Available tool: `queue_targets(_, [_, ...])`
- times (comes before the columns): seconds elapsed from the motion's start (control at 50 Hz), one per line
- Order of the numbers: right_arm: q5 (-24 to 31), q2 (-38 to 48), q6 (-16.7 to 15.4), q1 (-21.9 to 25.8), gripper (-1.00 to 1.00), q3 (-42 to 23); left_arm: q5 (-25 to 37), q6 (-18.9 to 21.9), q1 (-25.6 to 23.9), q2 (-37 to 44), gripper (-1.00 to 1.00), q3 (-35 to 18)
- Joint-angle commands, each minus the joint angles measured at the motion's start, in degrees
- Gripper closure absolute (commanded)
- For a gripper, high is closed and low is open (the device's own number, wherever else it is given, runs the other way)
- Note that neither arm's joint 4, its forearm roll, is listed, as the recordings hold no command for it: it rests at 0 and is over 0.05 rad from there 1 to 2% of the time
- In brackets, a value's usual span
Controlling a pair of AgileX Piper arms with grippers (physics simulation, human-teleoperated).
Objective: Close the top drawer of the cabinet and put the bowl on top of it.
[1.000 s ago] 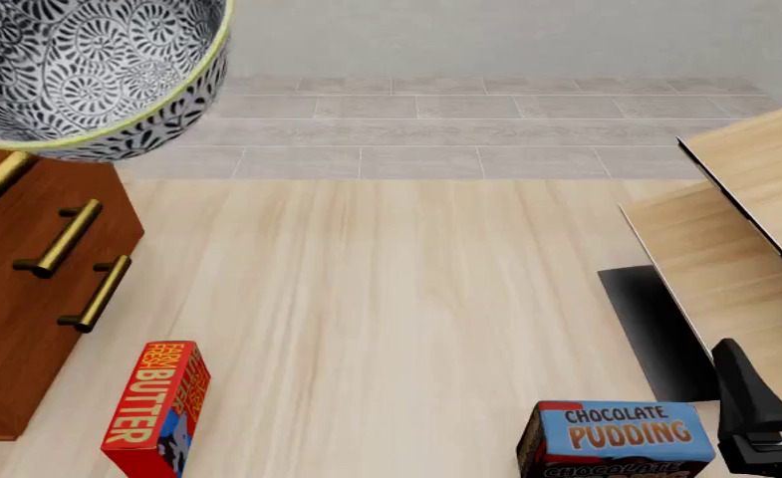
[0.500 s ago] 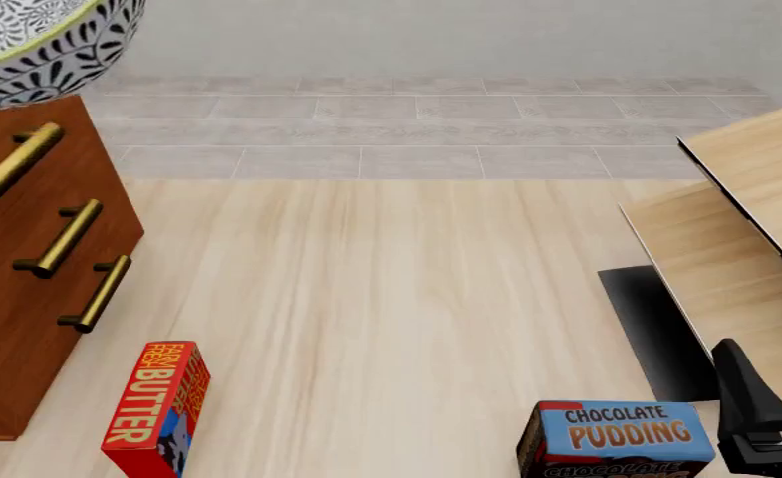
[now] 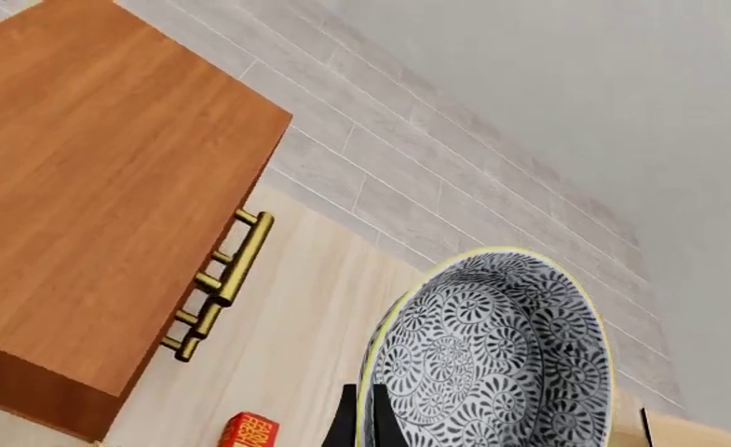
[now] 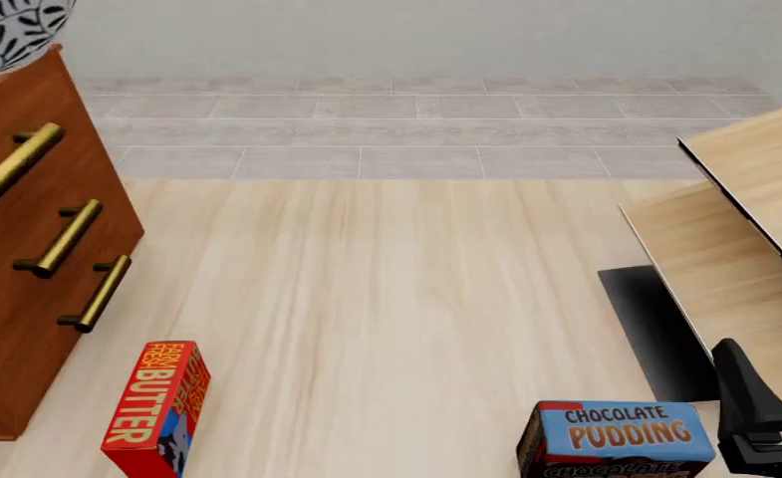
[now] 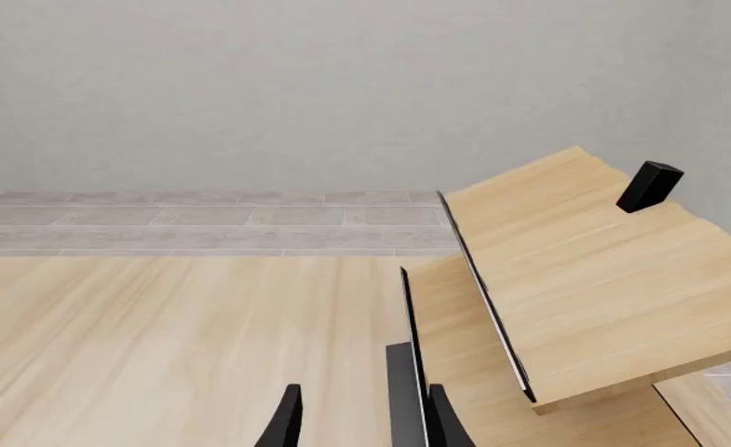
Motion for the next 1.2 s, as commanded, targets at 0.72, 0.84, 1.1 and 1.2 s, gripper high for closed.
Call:
queue_targets(0.72, [0.1,-0.1,0.0,0.0,-1.0,0.0,-4.8,-3.7,16.5,3.6,1.0,-0.1])
queue_targets(0.84, [0.1,-0.1,0.0,0.0,-1.0,0.0,-1.4,-5.8,18.7,7.4,1.0,-6.9])
queue_targets(1.1, [0.1,-0.1,0.0,0.0,-1.0,0.0,-3.6,-8.0,21.8,8.2,1.0,-6.2])
queue_targets(1.2, [0.1,-0.1,0.0,0.0,-1.0,0.0,-4.1,-8.0,22.9,8.8,1.0,-5.9])
